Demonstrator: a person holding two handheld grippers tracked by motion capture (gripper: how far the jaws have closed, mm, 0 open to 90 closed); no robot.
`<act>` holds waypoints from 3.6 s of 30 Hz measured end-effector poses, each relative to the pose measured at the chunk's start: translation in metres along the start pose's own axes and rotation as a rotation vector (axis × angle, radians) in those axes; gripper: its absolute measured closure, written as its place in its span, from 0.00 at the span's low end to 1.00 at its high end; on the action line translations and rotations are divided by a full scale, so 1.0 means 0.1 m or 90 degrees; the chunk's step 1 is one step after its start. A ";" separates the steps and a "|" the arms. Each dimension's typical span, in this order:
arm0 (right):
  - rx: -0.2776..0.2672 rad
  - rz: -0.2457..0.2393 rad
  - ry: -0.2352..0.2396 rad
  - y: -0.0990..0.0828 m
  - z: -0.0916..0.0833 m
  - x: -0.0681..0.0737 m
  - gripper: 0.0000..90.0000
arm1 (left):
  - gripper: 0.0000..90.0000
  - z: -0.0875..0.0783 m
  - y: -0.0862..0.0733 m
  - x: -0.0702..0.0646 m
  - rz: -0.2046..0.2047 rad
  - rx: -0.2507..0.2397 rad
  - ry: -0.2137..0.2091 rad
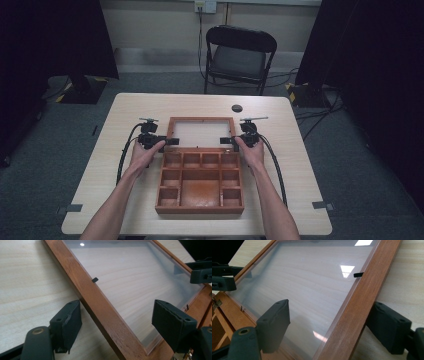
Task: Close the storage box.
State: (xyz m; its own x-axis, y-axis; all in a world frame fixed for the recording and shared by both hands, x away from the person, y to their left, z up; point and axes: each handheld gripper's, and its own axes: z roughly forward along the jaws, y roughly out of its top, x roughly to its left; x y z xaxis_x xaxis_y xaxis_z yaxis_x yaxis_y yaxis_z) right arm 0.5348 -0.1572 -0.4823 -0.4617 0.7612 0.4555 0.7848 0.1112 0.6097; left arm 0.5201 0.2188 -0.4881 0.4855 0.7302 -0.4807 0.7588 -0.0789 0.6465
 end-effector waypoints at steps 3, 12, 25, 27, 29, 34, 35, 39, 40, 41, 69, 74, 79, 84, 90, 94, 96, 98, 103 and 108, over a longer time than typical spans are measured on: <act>-0.002 0.003 0.000 0.00 0.00 0.00 0.22 | 0.26 0.02 0.00 0.01 -0.001 0.003 -0.014; -0.002 0.007 -0.003 0.00 0.00 0.01 0.23 | 0.26 0.02 0.04 -0.01 -0.001 0.022 -0.004; -0.064 -0.017 -0.017 0.04 -0.14 0.06 0.40 | 0.33 -0.08 0.11 -0.13 0.052 -0.001 0.027; -0.070 -0.020 -0.017 0.05 -0.17 0.07 0.42 | 0.36 -0.11 0.12 -0.15 0.058 -0.010 0.032; -0.082 -0.018 -0.012 0.06 -0.20 0.08 0.42 | 0.38 -0.14 0.13 -0.16 0.063 -0.019 0.034; -0.099 -0.023 -0.006 0.08 -0.27 0.11 0.45 | 0.42 -0.20 0.16 -0.20 0.078 -0.029 0.041; -0.101 -0.026 -0.010 0.09 -0.28 0.12 0.46 | 0.43 -0.21 0.17 -0.21 0.080 -0.032 0.043; -0.112 -0.037 -0.013 0.11 -0.33 0.17 0.47 | 0.50 -0.28 0.19 -0.26 0.087 -0.051 0.063; -0.116 -0.042 -0.013 0.12 -0.35 0.18 0.48 | 0.50 -0.29 0.20 -0.27 0.086 -0.056 0.061; -0.117 -0.044 -0.014 0.12 -0.36 0.20 0.48 | 0.50 -0.30 0.21 -0.28 0.093 -0.056 0.062; -0.160 -0.084 -0.024 0.22 -0.60 0.42 0.50 | 0.55 -0.47 0.47 -0.49 0.110 -0.095 0.050; -0.163 -0.084 -0.037 0.25 -0.65 0.43 0.50 | 0.56 -0.46 0.51 -0.50 0.108 -0.104 0.038; -0.162 -0.089 -0.041 0.24 -0.69 0.43 0.50 | 0.55 -0.45 0.57 -0.53 0.111 -0.103 0.033; -0.169 -0.096 -0.044 0.22 -0.75 0.44 0.50 | 0.54 -0.46 0.57 -0.57 0.123 -0.108 0.031; -0.166 -0.105 -0.033 0.19 -0.80 0.47 0.49 | 0.54 -0.54 0.54 -0.64 0.150 -0.100 0.026; -0.162 -0.105 -0.027 0.17 -0.82 0.49 0.47 | 0.54 -0.57 0.51 -0.67 0.159 -0.109 0.023; -0.161 -0.105 -0.027 0.17 -0.83 0.49 0.48 | 0.54 -0.58 0.50 -0.68 0.162 -0.108 0.021; -0.159 -0.108 -0.029 0.16 -0.84 0.51 0.51 | 0.54 -0.60 0.49 -0.70 0.165 -0.106 0.020; -0.160 -0.114 -0.030 0.20 -0.85 0.55 0.51 | 0.53 -0.65 0.48 -0.70 0.165 -0.105 0.028; -0.160 -0.115 -0.029 0.22 -0.81 0.57 0.51 | 0.54 -0.70 0.48 -0.69 0.164 -0.112 0.029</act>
State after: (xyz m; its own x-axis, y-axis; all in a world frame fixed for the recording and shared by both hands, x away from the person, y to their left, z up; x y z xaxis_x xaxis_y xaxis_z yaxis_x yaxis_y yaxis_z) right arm 0.4926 -0.1626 -0.3901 -0.5605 0.7721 0.2995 0.5626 0.0896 0.8219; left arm 0.4930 0.2118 -0.3823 0.6293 0.7312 -0.2635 0.5246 -0.1495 0.8381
